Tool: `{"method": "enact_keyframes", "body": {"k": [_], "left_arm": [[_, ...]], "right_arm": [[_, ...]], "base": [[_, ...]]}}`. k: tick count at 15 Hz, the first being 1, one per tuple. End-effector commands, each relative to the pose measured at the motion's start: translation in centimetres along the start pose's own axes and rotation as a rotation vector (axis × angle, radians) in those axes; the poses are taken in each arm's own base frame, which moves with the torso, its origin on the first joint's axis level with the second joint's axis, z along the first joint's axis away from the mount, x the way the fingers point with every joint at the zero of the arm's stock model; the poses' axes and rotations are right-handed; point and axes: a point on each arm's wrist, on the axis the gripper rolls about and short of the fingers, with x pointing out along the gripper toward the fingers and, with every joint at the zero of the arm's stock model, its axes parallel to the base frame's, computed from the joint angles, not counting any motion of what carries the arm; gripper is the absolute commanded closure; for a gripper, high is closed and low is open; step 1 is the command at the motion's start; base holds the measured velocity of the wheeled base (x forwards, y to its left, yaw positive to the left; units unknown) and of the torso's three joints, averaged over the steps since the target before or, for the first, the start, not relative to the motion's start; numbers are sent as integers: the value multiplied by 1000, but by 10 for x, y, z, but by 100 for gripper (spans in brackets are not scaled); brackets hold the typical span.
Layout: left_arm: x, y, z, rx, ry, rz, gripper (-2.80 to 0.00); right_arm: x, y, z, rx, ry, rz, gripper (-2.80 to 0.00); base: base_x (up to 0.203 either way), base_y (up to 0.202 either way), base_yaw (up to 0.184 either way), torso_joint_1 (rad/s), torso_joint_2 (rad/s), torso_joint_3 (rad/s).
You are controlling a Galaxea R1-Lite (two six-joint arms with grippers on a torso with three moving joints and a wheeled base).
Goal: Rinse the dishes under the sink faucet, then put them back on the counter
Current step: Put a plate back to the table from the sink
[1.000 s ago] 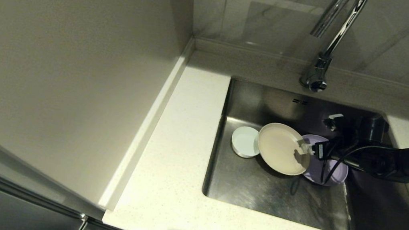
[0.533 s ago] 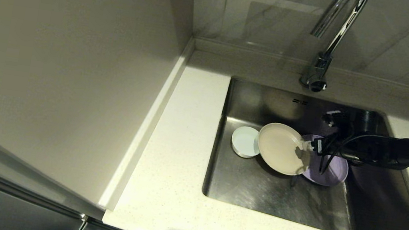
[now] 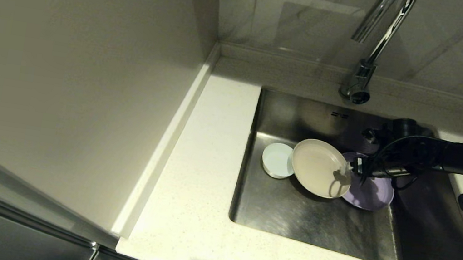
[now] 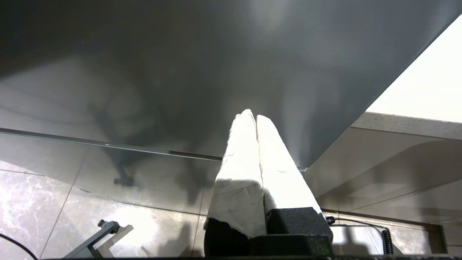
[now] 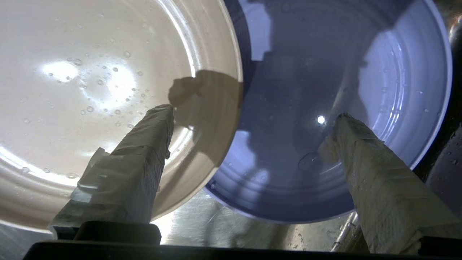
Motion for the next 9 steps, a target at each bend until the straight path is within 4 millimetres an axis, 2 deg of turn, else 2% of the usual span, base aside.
{"method": "enact_keyframes", "body": {"k": [1,5,8,9], "left_arm": [[0,0,0,-1,-2,1,0],[0,0,0,-1,-2,1,0],[0,0,0,-1,-2,1,0],[0,0,0,-1,-2,1,0]], "right_arm": [[5,4,-2,-5,10,8,-280],[11,10,-6,-7,24,22,-280],[14,22,-8,8,33,39,-280],[14,23,-8,16,35,40,0]], "base": [[0,0,0,0,0,0],[0,0,0,0,0,0],[0,0,0,0,0,0],[0,0,0,0,0,0]]}}
